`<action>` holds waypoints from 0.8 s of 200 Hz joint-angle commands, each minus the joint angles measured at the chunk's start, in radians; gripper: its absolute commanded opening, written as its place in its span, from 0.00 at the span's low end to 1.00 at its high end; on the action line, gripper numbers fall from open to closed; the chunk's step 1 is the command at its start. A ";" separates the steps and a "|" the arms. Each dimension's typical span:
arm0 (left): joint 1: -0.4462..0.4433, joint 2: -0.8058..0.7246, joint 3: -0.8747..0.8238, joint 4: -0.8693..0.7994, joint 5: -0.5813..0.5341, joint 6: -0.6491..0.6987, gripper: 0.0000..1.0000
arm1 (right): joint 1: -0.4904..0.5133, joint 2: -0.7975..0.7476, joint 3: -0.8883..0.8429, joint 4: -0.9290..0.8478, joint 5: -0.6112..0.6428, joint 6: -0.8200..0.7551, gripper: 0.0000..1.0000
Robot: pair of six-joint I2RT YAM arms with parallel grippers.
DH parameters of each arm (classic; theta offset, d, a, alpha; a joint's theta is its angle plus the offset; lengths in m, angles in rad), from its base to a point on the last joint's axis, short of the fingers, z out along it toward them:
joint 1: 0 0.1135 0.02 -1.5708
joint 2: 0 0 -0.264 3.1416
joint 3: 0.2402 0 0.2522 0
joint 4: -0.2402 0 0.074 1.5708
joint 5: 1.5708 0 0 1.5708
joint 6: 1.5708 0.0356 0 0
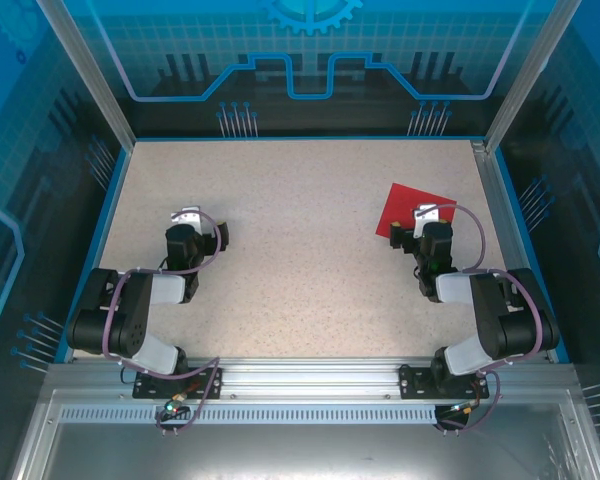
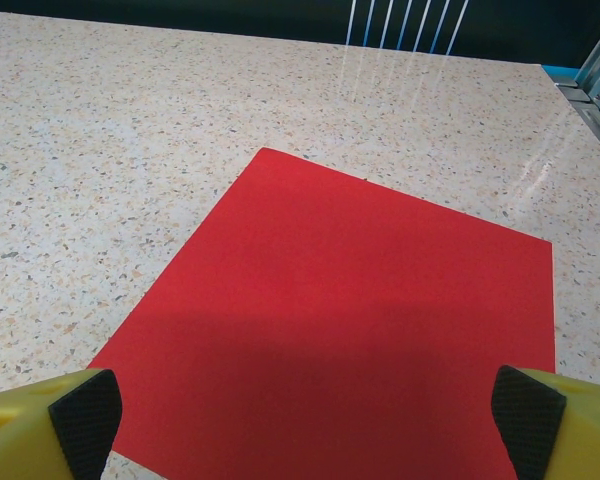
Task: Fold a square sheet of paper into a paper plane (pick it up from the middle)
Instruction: Move the square sheet of paper to the center of the table.
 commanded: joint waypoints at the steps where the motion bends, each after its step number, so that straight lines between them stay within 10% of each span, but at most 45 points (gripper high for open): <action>1: 0.008 0.000 0.022 0.010 0.019 0.015 0.99 | -0.009 0.001 0.013 0.020 -0.011 -0.004 0.99; 160: 0.006 -0.004 0.018 0.014 0.019 0.016 0.99 | -0.026 -0.012 0.014 0.007 -0.088 -0.015 0.99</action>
